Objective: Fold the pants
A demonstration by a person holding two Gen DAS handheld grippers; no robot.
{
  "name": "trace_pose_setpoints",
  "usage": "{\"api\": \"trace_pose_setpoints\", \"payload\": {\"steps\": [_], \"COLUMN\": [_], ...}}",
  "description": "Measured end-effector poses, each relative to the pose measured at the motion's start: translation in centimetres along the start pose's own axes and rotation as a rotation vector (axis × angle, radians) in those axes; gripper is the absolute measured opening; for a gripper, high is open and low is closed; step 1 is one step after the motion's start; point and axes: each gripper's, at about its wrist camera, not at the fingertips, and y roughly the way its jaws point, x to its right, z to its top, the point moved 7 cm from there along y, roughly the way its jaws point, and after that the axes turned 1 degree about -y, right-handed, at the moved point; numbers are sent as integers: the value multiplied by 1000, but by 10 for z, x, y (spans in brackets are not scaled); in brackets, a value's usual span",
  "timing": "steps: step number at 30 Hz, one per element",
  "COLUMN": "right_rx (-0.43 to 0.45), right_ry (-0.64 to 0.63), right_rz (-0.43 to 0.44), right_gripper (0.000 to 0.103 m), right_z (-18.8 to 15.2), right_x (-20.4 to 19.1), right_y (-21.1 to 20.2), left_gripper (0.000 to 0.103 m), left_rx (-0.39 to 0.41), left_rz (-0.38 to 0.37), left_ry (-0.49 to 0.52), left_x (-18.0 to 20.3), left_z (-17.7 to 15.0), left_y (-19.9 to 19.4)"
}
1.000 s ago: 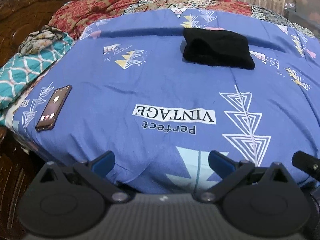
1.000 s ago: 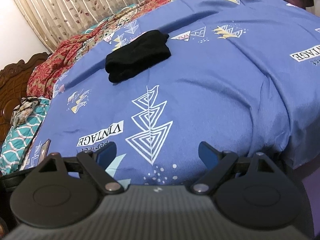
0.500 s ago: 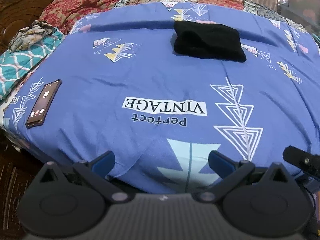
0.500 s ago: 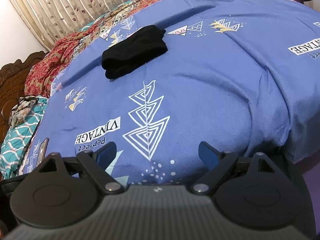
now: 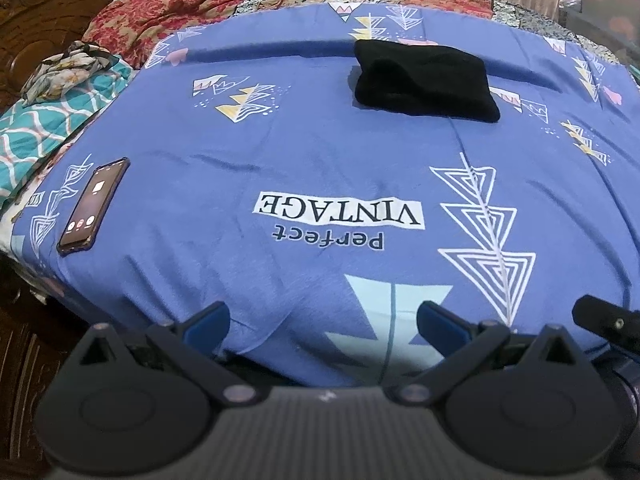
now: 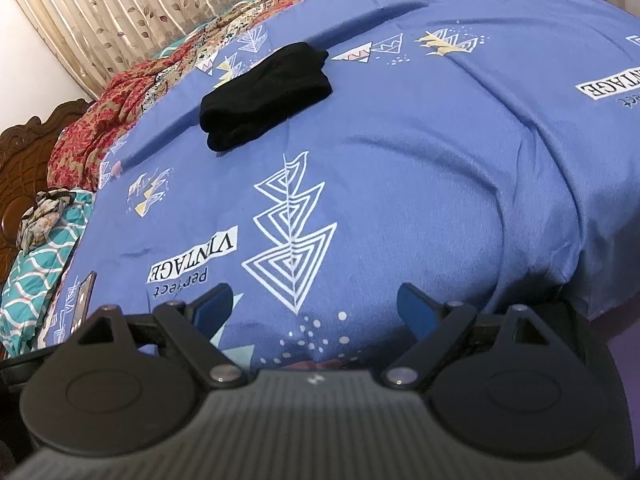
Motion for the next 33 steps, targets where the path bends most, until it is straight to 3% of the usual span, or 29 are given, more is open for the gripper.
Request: {"api": "trace_pose_setpoints", "payload": {"steps": [33], "right_rx": [-21], "right_ry": [14], "right_rz": [2], "right_gripper": [91], "right_z": [-2], "right_x": [6], "right_y": [3], "left_gripper": [103], "left_rx": [-69], "left_rz": [47], "left_ry": [-34], "left_x": [-8], "left_z": [-10], "left_y": [16]}}
